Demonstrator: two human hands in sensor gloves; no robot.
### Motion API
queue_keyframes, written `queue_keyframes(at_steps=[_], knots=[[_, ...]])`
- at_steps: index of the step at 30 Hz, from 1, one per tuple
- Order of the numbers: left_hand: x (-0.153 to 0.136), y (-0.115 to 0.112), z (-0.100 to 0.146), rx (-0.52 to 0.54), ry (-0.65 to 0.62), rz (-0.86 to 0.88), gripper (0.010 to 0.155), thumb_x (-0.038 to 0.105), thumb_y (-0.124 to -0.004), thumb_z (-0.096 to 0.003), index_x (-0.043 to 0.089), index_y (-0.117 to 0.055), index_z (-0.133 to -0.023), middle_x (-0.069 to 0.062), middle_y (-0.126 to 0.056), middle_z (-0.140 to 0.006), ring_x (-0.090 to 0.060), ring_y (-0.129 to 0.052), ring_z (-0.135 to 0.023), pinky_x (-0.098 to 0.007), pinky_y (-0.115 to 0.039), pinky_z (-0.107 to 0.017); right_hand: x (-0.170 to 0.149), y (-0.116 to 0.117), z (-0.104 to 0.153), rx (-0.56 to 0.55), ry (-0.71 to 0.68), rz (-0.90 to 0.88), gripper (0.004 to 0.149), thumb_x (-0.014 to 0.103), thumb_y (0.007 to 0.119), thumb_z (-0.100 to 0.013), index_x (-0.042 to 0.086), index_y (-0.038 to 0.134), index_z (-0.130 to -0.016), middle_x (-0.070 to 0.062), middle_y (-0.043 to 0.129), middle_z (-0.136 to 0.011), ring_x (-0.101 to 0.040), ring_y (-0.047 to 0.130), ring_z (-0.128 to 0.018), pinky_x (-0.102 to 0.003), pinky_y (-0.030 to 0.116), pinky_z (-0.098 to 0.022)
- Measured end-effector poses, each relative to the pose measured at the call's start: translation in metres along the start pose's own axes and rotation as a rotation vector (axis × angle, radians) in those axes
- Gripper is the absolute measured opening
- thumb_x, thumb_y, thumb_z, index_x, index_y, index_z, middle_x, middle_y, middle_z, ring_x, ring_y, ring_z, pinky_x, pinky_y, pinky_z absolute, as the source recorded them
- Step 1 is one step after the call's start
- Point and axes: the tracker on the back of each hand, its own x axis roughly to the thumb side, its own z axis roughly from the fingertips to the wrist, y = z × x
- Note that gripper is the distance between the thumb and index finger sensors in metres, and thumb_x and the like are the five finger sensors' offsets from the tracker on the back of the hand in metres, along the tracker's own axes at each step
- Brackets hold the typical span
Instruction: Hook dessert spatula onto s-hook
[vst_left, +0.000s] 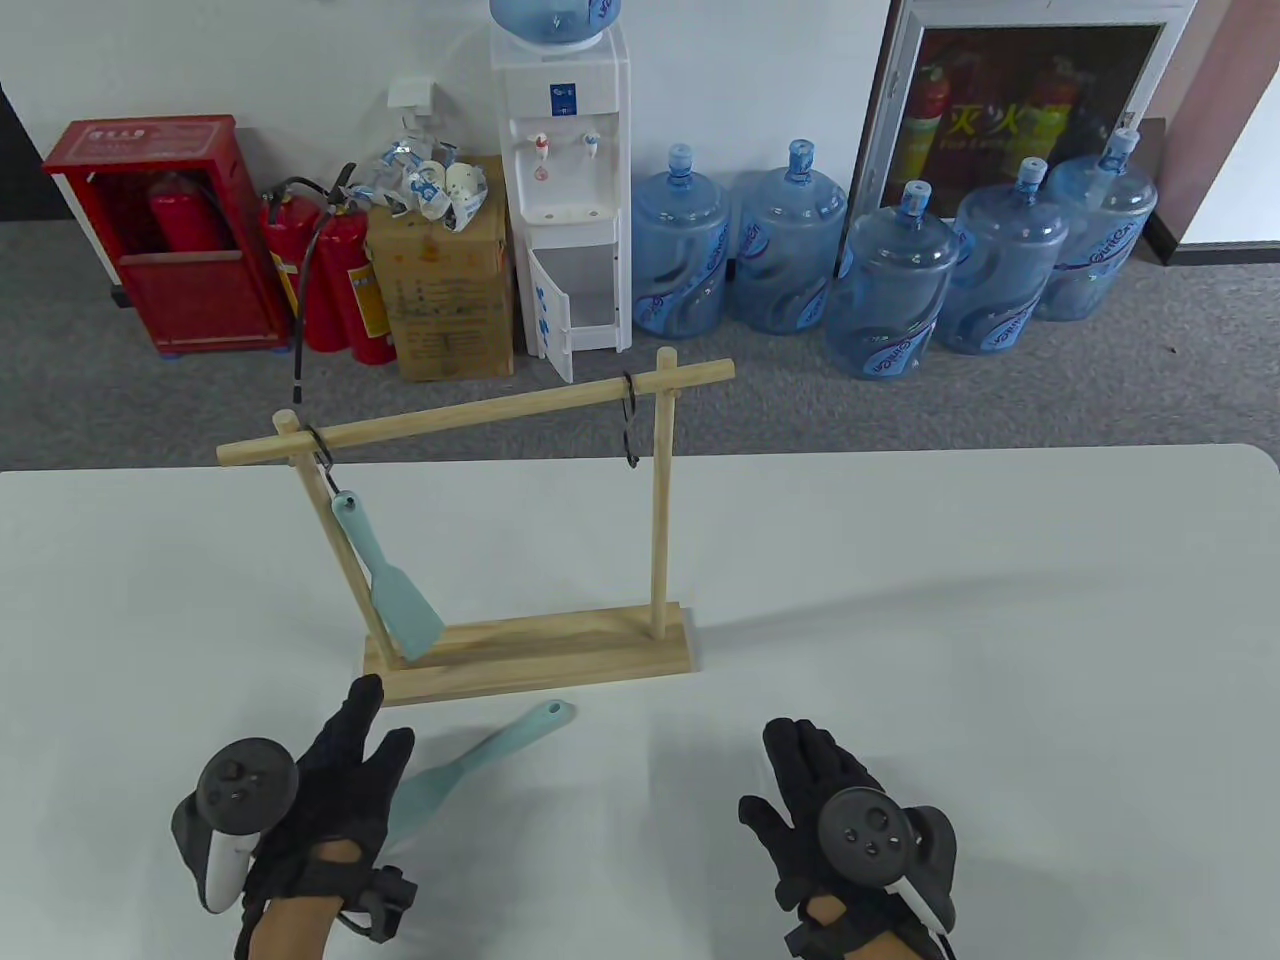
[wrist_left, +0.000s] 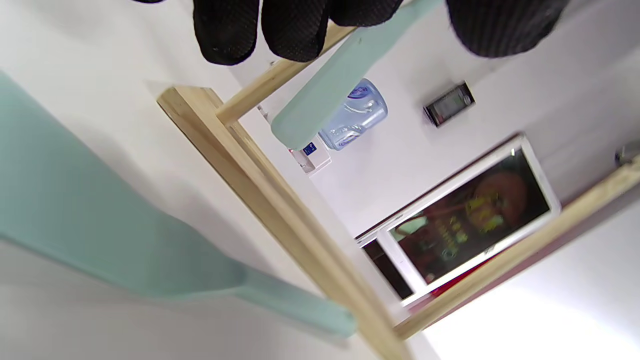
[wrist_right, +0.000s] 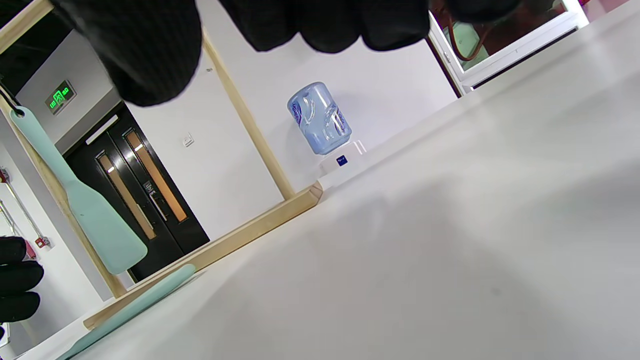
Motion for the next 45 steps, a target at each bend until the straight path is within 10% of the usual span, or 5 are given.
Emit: queue_keyframes(at_steps=[6, 21, 30, 36, 45], knots=[[-0.006, -0.014, 0.002, -0.148, 0.106, -0.363, 0.075, 0.061, -0.068, -0.0484, 0.031, -0.044, -0.112, -0.009, -0.047, -0.122, -0.048, -0.049, -0.111, -0.071, -0.029, -0.078, 0.002, 0.002, 0.000, 0.008, 0.002, 0.011, 0.076, 0.051, 0.076, -0.044, 0.020, 0.047, -0.106, -0.011, 0.041, -0.106, -0.041, 0.051, -0.097, -0.064, 0.043, -0.068], [-0.016, -0.042, 0.000, -0.372, 0.318, -0.622, 0.076, 0.059, -0.076, -0.0468, 0.029, -0.044, -0.109, -0.009, -0.034, -0.121, -0.043, -0.030, -0.113, -0.066, -0.031, -0.080, 0.002, 0.004, 0.001, 0.023, 0.011, 0.015, 0.075, 0.051, 0.077, -0.044, 0.019, 0.048, -0.106, -0.011, 0.041, -0.106, -0.042, 0.051, -0.097, -0.064, 0.043, -0.068], [-0.002, -0.040, -0.002, -0.276, 0.267, -0.726, 0.067, 0.049, -0.082, -0.0448, 0.027, -0.058, -0.103, -0.012, -0.063, -0.106, -0.037, -0.062, -0.096, -0.059, -0.055, -0.072, 0.002, 0.004, 0.000, 0.034, 0.017, 0.011, 0.075, 0.051, 0.077, -0.044, 0.019, 0.049, -0.106, -0.011, 0.042, -0.106, -0.042, 0.052, -0.096, -0.064, 0.043, -0.068], [0.006, -0.031, 0.000, -0.221, 0.251, -0.654, 0.057, 0.045, -0.088, -0.0410, 0.023, -0.076, -0.093, -0.006, -0.096, -0.072, -0.027, -0.100, -0.047, -0.049, -0.078, -0.039, 0.002, 0.004, 0.000, 0.037, 0.019, 0.012, 0.075, 0.051, 0.077, -0.044, 0.019, 0.049, -0.106, -0.011, 0.042, -0.106, -0.042, 0.052, -0.096, -0.064, 0.043, -0.068], [0.005, -0.021, 0.000, -0.083, 0.066, -0.508, 0.047, 0.044, -0.076, -0.0475, 0.020, -0.086, -0.086, -0.010, -0.105, -0.060, -0.022, -0.103, -0.034, -0.046, -0.081, -0.036, 0.001, 0.001, 0.000, 0.025, 0.021, 0.003, 0.075, 0.051, 0.077, -0.044, 0.019, 0.048, -0.106, -0.011, 0.042, -0.106, -0.042, 0.052, -0.097, -0.064, 0.043, -0.068]])
